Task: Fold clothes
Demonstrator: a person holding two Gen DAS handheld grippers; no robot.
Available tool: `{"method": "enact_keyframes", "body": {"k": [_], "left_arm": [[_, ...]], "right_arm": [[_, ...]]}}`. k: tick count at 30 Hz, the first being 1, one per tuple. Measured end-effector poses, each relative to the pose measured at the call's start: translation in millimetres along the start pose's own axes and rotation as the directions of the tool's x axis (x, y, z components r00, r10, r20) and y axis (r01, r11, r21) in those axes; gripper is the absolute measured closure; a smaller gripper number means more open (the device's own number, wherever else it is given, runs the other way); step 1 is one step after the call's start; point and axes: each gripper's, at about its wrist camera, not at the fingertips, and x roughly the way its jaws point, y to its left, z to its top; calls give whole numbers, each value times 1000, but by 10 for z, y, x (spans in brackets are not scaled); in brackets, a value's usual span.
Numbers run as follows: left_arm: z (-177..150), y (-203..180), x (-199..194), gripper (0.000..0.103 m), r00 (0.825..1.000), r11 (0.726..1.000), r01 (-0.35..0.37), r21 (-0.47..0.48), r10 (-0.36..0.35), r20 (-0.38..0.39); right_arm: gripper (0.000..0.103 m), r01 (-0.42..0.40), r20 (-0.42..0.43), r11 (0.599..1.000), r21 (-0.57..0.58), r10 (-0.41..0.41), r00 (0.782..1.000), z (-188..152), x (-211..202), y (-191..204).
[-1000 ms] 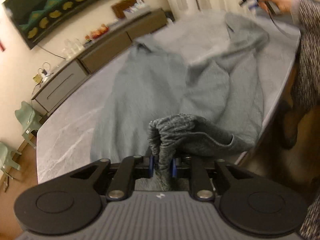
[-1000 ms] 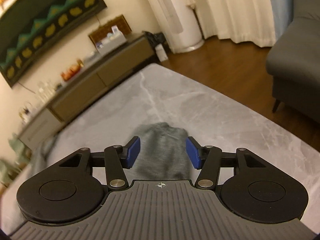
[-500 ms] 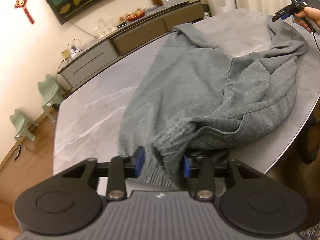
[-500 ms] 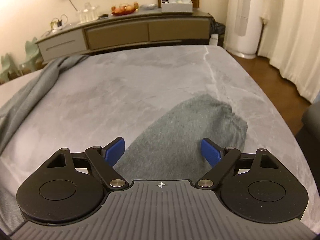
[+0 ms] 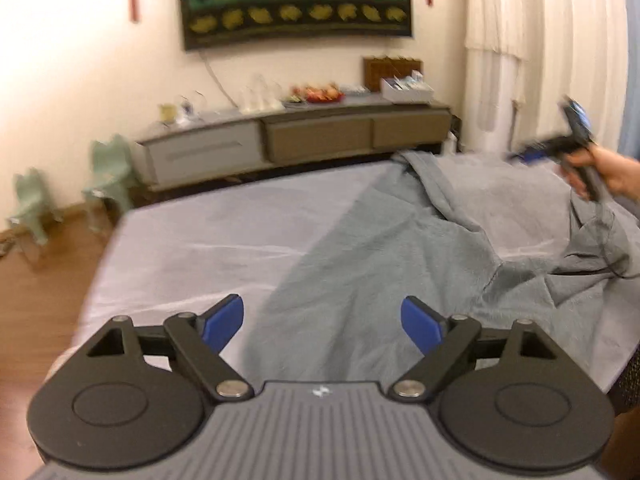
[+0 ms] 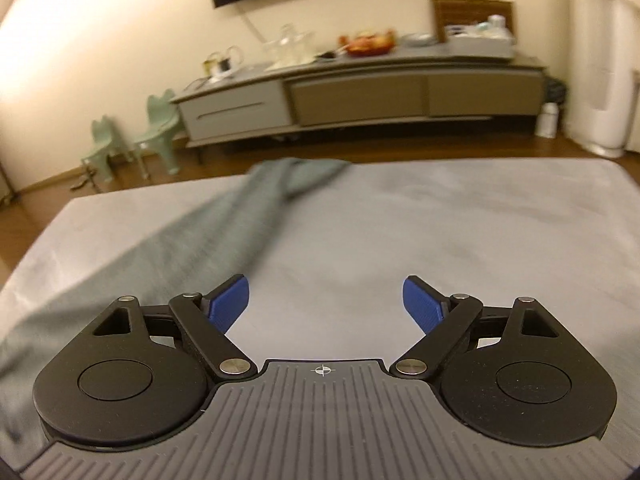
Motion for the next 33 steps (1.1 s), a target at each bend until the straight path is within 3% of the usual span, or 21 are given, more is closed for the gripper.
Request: {"method": "enact_keyframes", "body": {"k": [3,5,8,9,10,11,12,14,17,18,20,22,23,24,25,26,29,30,31,33], "left_arm": [[-7,-136,695,25,997,999,4,39,-1,-78],[-143,-161,976,37,978,995,-27,93,46,-206],[-320,-116,994,37,969,989,-9,145,45,-243],[-378,-100,995,34,966,987,-3,161,44,-253],[-437,-84,996,33,964,984,4,178,43,-264],[-440,-56,996,32,963,984,-10,178,58,-264],[-437,-26,995,30,962,984,-27,176,74,-262],[-414,44,1015,27,956,981,-89,172,132,-261],[-287,115,1168,27,913,944,-267,195,313,-262],[-251,127,1211,27,898,928,-310,208,357,-257],[-185,132,1306,28,860,884,-389,258,449,-242],[-117,179,1404,30,828,852,-443,280,508,-238],[-93,219,1419,31,823,851,-452,267,514,-243],[-62,247,1420,33,825,859,-449,247,504,-256],[-29,274,1419,38,827,867,-444,226,494,-270],[-16,277,1356,40,841,886,-420,197,461,-283],[-32,211,1108,39,888,933,-327,151,358,-287],[-46,176,1057,38,896,940,-301,163,337,-288],[-67,134,1010,37,897,941,-291,175,332,-293],[-119,79,956,37,895,942,-272,195,322,-310]], "right_arm": [[16,28,-23,999,-25,-29,999,331,663,347],[15,49,-26,997,-61,-51,998,505,1081,572],[19,67,-61,994,-89,-73,995,667,1639,777],[27,66,-92,994,-91,-75,993,691,1808,799],[66,67,-124,994,-90,-78,989,712,1927,790],[88,69,-155,994,-88,-82,985,732,2031,774],[89,70,-149,994,-81,-82,985,755,2036,745],[93,82,-56,997,-10,-83,995,794,1739,594],[97,119,84,981,152,-133,988,592,940,283],[97,131,108,970,202,-155,982,450,646,182],[95,176,62,952,251,-198,978,1,190,78],[82,202,-117,965,168,-184,976,-493,-4,111],[81,180,-194,974,139,-152,969,-668,-84,104],[78,166,-211,977,132,-135,968,-783,-226,76],[63,174,-177,977,126,-150,973,-841,-423,50],[49,187,-137,976,111,-172,976,-848,-578,36],[39,236,-25,971,39,-235,972,-726,-873,-4],[34,258,2,966,17,-258,966,-658,-911,-29],[25,281,25,960,-2,-281,959,-580,-893,-65],[21,339,48,940,-23,-338,940,-450,-776,-224]]}}
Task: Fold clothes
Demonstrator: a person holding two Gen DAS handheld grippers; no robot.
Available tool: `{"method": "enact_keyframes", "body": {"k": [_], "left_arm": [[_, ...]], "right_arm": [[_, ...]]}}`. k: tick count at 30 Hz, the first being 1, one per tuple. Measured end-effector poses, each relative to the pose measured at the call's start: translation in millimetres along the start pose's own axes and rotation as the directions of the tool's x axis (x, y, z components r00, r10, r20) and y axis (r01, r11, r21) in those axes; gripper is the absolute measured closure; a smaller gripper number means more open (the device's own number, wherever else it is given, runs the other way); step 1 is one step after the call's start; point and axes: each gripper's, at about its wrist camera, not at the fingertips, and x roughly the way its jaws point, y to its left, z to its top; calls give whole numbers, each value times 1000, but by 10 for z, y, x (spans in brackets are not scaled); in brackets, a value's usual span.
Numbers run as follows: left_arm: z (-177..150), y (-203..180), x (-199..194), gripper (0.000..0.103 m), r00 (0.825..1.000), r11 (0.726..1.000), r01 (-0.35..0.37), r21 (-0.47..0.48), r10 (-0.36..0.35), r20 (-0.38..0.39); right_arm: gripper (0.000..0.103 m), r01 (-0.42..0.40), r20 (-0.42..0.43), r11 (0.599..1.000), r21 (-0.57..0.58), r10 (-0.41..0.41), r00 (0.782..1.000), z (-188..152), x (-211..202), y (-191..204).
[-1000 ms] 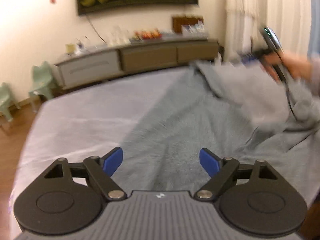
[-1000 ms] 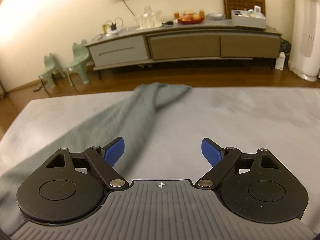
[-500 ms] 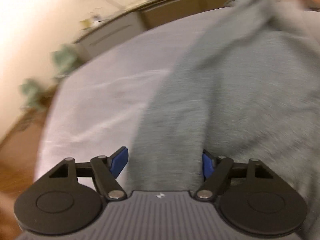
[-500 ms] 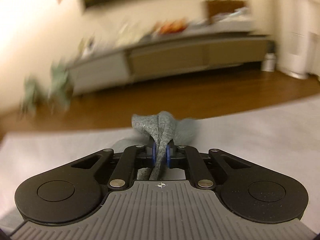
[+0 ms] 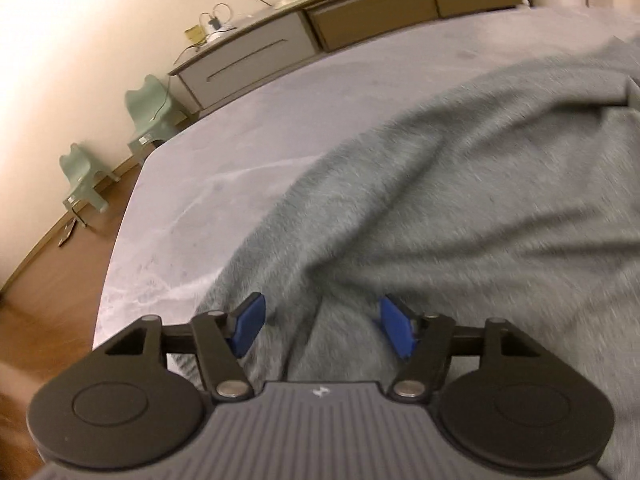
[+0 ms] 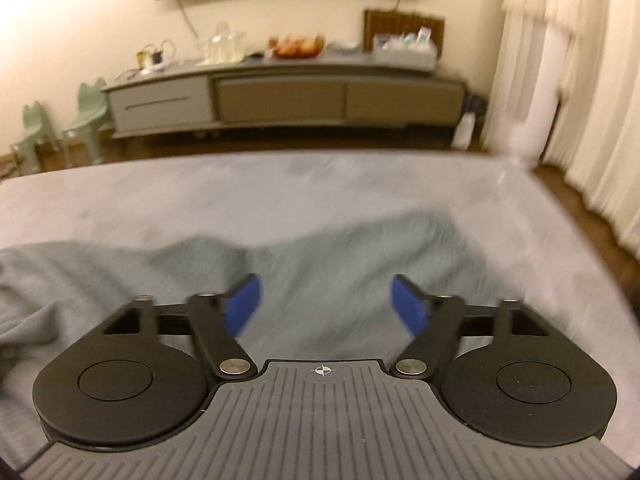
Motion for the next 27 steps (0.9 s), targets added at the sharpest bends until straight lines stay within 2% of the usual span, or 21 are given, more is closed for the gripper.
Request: {"method": "enact_keyframes", "body": {"k": [3,5,6,8,10,11,13,14,15,16,17,19,20,22,24,26,27], "left_arm": [[92,4,111,36,1000,999,-12,40,13,-23],[205,10,234,36,999,998,-32,61,34,-42],[290,14,325,36,997,996,-48,69,52,-53],[549,18,542,36,995,995,-76,70,81,-65],[837,2,806,36,989,990,-124,67,128,-71],[989,-18,953,36,981,982,-175,67,180,-70],[1234,-50,1186,39,957,961,-272,47,275,-90],[1326,-60,1238,40,951,956,-290,35,292,-105],[1385,-65,1224,41,951,957,-291,15,291,-103],[1417,-67,1153,41,958,961,-277,-23,274,-82],[1423,-63,1042,41,968,966,-248,-72,244,-57],[1376,-57,838,40,983,970,-186,-157,183,-32],[1308,-66,738,39,988,968,-151,-201,150,-24],[1201,-69,641,39,995,959,-100,-266,96,-30],[1124,-60,645,39,996,950,-89,-298,77,-51],[989,-121,554,39,994,940,-104,-324,84,-75],[898,-142,491,39,993,934,-102,-342,77,-86]], "right_arm": [[22,40,-86,998,-44,-44,995,78,465,-185],[57,9,-234,999,-32,-16,972,51,868,-425],[57,1,-275,1000,-18,-6,962,54,1027,-539],[55,48,-263,999,-12,-49,964,120,1169,-682],[55,158,-237,986,-50,-165,957,208,1333,-814],[55,218,-225,972,-84,-232,946,239,1410,-844],[54,331,-206,930,-160,-359,910,302,1543,-870],[53,351,-197,920,-176,-382,903,323,1528,-871],[53,363,-186,913,-184,-395,900,340,1494,-872],[53,356,-158,921,-159,-380,912,360,1386,-859],[50,316,-127,941,-119,-330,935,365,1236,-823],[42,177,-75,982,-68,-182,980,315,904,-667],[34,102,-70,992,-68,-106,992,245,775,-553],[29,-49,-90,996,-72,42,995,79,607,-347],[29,-135,-150,989,-62,124,981,-67,675,-231],[33,-87,-187,994,-66,74,980,-186,819,-182],[31,-49,-184,998,-50,39,982,-211,833,-232]]}}
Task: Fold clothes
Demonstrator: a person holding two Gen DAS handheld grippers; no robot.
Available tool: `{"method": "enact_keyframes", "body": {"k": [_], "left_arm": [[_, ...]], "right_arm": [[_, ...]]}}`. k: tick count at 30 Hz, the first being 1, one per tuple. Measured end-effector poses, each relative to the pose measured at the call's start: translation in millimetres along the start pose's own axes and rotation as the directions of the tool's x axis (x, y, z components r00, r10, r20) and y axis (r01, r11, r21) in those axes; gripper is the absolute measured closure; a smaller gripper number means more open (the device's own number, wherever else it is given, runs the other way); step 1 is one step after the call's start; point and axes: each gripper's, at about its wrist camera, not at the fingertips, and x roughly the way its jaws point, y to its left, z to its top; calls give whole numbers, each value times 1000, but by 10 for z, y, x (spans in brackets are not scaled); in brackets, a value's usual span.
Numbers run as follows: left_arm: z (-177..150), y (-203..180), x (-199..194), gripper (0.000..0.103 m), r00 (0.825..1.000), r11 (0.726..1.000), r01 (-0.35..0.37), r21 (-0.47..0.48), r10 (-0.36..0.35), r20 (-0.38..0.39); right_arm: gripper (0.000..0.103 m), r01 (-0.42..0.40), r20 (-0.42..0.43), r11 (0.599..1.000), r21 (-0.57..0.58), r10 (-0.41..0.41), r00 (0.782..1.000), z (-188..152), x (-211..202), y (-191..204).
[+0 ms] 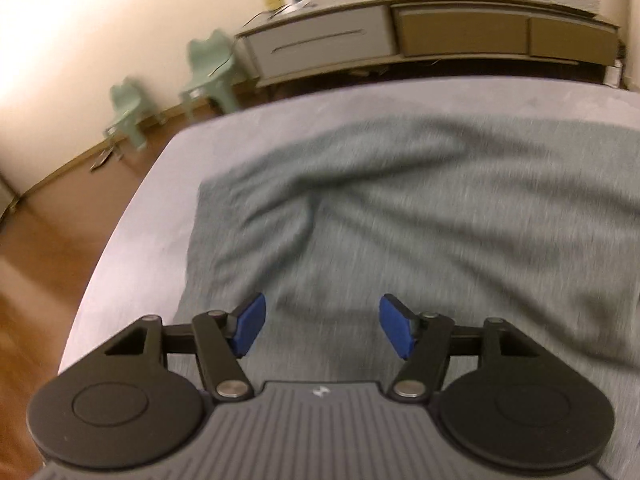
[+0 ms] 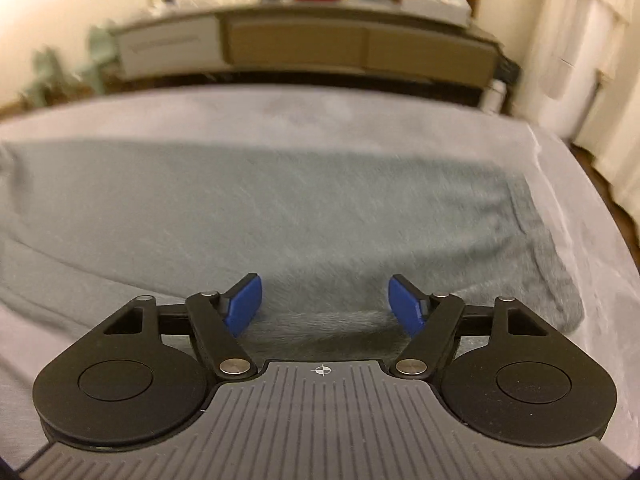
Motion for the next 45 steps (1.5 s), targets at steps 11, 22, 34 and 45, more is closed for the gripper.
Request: {"method": "enact_keyframes", "body": {"k": [11,22,34,45], "left_arm": [[-946,486,-401,36,1000,998,-9,-56,10,8],[-1111,958,-415,49,998,967,-56,-250,64,25],[-1186,648,-482,40,998,993,19,-120,-12,57],[-1158,848,-363,39,997,986,-59,-159,68,48]], "right_arm": [[20,-159,70,987,33,157,985,-696,-1225,-208],[30,207,26,952,225,-218,976,-1294,-1308,-1195],[74,-31,56,965,262,17,998,-1255,-966,-1082],[103,-325,547,762,560,-46,836,-1235,-1980,-1616]]}}
